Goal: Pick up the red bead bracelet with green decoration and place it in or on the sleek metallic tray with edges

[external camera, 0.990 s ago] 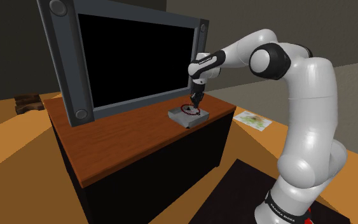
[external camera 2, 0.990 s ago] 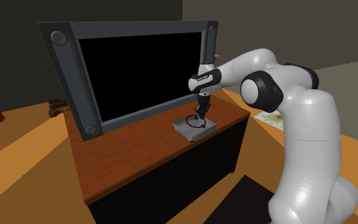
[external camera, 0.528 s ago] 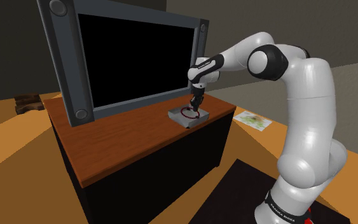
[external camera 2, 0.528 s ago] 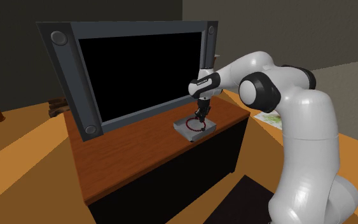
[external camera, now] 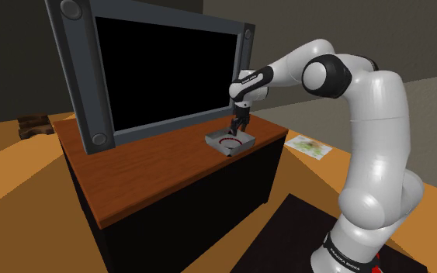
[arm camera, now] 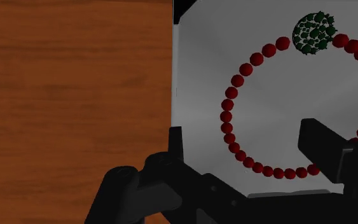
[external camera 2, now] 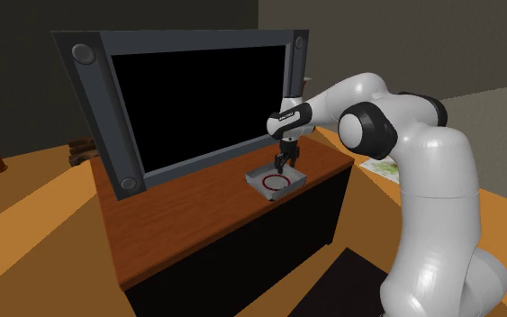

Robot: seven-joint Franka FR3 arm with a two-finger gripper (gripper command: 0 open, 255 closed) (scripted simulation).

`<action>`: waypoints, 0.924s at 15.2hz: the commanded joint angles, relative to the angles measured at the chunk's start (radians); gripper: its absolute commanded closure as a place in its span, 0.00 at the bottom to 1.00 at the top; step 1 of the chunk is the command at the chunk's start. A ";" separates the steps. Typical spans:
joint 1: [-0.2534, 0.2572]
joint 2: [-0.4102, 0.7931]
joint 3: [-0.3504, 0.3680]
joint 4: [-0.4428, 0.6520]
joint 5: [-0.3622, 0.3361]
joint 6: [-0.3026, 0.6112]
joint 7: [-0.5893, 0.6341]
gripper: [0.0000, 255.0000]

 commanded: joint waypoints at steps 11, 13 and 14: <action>0.002 -0.049 -0.002 0.057 -0.004 -0.106 0.003 0.00; 0.002 -0.049 -0.002 0.057 -0.004 -0.106 0.003 0.00; 0.002 -0.049 -0.002 0.057 -0.004 -0.106 0.003 0.00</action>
